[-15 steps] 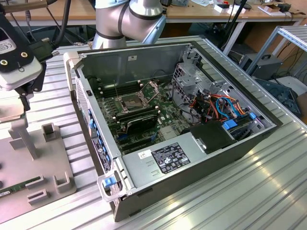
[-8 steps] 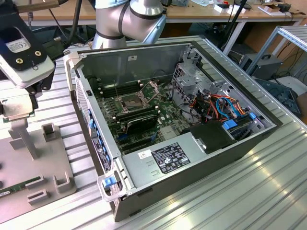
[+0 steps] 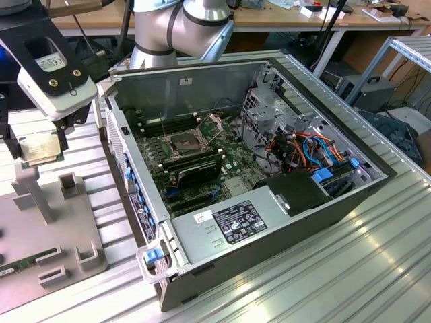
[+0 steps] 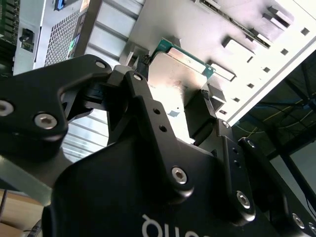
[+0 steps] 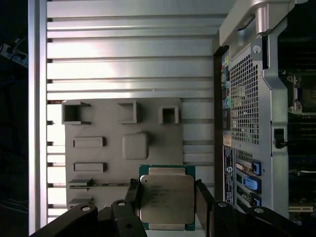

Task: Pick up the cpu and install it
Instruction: 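Pick up the cpu and move it towards the insertion slot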

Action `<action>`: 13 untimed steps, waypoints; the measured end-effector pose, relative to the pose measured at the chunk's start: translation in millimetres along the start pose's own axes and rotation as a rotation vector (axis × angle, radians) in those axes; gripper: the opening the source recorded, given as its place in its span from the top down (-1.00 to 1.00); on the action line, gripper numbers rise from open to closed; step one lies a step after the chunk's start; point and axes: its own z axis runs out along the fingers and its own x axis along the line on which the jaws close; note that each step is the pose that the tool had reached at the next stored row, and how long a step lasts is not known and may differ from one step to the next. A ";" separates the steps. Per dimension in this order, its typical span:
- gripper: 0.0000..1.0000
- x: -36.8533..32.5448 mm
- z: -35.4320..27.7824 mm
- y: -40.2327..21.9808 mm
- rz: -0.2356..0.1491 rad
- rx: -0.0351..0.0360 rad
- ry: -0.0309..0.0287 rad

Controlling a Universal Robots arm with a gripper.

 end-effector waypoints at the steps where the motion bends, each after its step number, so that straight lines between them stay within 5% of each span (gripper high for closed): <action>1: -0.08 -1.3 0.0 0.0 0.000 0.0000 0.0000; 8: -0.08 -11.1 -0.3 0.2 0.000 0.0000 0.0000; 13: -0.08 -11.7 -0.3 0.2 0.000 -0.0001 0.0000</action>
